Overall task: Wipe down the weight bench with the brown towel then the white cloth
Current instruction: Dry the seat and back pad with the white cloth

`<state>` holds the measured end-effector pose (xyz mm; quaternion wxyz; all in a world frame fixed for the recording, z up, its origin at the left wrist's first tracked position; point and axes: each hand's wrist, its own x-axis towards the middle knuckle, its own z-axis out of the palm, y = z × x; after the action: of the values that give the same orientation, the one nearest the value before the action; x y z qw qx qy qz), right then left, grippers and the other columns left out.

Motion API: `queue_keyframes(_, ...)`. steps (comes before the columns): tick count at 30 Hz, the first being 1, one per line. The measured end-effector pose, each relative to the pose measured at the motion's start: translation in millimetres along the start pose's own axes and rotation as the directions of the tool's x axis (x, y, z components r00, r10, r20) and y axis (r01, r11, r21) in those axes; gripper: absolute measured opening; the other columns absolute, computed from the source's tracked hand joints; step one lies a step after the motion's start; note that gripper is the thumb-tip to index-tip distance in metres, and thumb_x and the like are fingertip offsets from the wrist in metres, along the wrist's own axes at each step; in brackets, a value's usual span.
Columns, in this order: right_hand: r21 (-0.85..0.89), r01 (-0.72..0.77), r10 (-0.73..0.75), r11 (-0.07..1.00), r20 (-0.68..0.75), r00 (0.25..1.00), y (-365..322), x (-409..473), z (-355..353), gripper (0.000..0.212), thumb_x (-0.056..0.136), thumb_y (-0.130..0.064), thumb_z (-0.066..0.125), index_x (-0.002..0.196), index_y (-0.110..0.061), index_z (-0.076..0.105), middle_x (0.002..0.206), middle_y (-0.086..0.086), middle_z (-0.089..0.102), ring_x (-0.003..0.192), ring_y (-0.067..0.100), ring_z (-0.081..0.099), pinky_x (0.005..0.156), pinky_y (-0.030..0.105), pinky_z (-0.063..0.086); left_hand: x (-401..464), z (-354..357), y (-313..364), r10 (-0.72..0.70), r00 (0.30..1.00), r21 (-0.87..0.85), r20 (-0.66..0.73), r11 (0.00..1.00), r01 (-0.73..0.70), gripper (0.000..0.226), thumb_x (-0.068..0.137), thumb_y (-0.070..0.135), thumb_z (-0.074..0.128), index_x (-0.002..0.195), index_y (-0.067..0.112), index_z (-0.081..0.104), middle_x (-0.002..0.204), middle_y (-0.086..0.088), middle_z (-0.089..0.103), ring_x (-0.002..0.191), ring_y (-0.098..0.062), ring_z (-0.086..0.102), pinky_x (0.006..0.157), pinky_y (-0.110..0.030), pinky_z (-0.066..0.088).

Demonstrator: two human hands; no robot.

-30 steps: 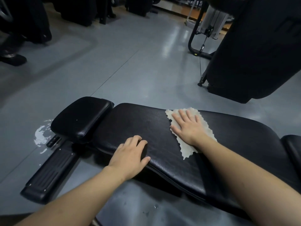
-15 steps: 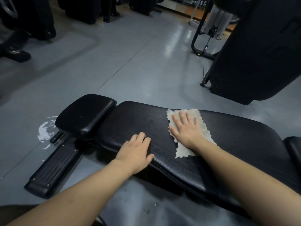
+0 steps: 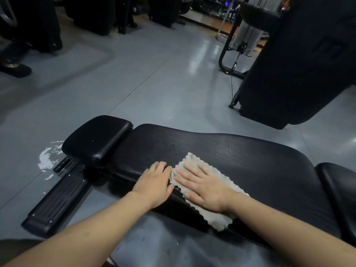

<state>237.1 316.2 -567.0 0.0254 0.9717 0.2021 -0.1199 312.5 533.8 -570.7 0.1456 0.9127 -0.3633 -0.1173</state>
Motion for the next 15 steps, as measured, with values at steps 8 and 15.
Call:
queue_keyframes(8, 0.003, 0.044, -0.044, 0.999, -0.003, 0.999, 30.4, 41.2, -4.6, 0.064, 0.102, -0.062, 0.025, 0.160, -0.038, 0.013, 0.168, -0.014, -0.005, 0.154, 0.012, -0.015, 0.123, 0.041, -0.012, -0.4, -1.6, -7.0, 0.013, 0.999, -0.050, -0.051, 0.999, -0.016, 0.065, 0.100, 0.044, 0.050, 0.152, 0.013, 0.027, 0.158, 0.000, 0.025, 0.148, -0.016, 0.021, 0.119, -0.029, 0.023)
queue_keyframes(15, 0.023, -0.302, 0.302, 0.953, 0.001, 0.953, 50.6, 101.8, -13.9, 0.080, 0.085, -0.075, 0.002, 0.159, -0.044, 0.005, 0.169, -0.013, -0.005, 0.155, 0.015, -0.010, 0.124, 0.048, -0.002, 2.9, 5.5, -4.0, -0.011, 0.998, -0.014, -0.060, 1.000, 0.010, 0.064, 0.101, 0.043, 0.047, 0.151, 0.010, 0.025, 0.158, -0.005, 0.021, 0.150, -0.020, 0.015, 0.122, -0.033, 0.020)
